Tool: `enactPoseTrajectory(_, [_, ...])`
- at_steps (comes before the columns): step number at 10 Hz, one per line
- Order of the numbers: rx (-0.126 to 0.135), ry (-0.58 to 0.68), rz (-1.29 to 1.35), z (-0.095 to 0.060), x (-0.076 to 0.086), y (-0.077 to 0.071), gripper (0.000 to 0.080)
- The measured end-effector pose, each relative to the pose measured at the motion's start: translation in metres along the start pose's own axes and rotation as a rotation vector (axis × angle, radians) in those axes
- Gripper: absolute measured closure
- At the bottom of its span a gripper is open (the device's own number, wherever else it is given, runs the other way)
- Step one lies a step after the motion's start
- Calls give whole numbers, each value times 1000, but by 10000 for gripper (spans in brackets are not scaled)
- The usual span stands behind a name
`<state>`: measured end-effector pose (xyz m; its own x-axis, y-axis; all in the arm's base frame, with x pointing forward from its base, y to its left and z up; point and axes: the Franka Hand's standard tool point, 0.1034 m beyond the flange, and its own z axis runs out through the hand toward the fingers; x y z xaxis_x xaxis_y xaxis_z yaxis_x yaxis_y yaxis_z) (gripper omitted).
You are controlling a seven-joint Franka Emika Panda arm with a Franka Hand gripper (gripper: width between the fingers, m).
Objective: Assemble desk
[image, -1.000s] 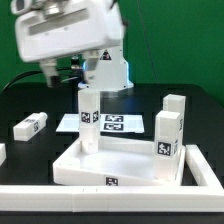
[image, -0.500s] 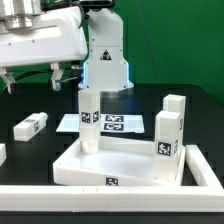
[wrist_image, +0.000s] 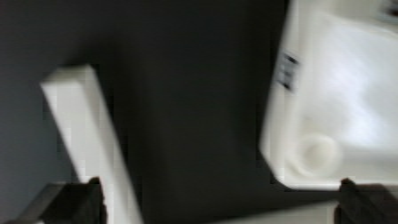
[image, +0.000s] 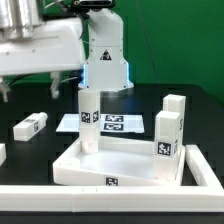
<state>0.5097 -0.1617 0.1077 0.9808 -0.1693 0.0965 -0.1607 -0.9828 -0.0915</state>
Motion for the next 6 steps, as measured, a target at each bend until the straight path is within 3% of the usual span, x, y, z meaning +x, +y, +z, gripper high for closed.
enactPoseTrajectory(1, [16,-40,26,3,-8,15,151])
enactPoseTrajectory(3, [70,-209,55,11,-22,31,151])
enactPoseTrajectory(4, [68,-258,54,11,-21,30,151])
enactPoseTrajectory(6, [89,-354,45,13,-22,26,151])
